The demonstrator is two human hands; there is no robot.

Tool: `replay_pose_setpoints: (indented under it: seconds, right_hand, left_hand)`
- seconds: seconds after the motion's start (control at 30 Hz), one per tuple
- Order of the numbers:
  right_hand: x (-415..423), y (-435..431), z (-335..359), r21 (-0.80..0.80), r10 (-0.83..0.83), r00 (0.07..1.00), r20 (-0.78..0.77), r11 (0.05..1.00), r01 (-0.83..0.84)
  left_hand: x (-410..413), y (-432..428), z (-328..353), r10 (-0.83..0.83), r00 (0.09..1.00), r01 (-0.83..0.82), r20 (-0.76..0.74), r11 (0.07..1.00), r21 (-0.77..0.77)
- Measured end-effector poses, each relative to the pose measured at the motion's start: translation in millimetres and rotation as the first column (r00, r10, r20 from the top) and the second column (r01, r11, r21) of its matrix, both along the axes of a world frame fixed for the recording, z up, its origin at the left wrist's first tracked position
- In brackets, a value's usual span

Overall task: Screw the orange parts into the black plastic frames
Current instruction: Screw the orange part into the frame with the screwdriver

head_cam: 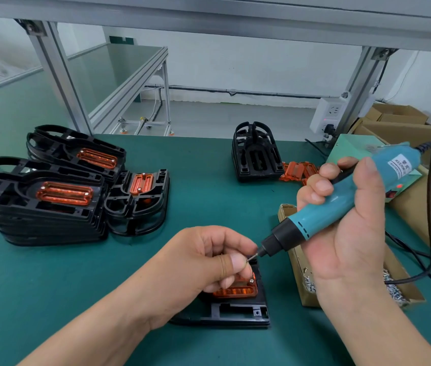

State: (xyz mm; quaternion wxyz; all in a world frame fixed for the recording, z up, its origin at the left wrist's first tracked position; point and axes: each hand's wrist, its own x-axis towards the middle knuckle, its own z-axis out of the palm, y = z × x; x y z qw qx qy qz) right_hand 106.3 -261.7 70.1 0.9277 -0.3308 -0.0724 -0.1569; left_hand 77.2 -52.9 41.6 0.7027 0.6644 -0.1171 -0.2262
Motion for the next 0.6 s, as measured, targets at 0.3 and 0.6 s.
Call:
replay_pose_setpoints:
  seconds: [0.3,0.6]
  right_hand:
    - [3,1,-4,0.012,-0.010,1.000,-0.023,1.000,0.010]
    - [6,7,-10,-0.029,0.002,1.000,-0.018,1.000,-0.003]
  left_hand:
    - [2,0,-3,0.017,0.999,-0.018,0.041,0.999,0.043]
    - [19,28,4,0.183,0.877,-0.385,0.443,0.820,0.424]
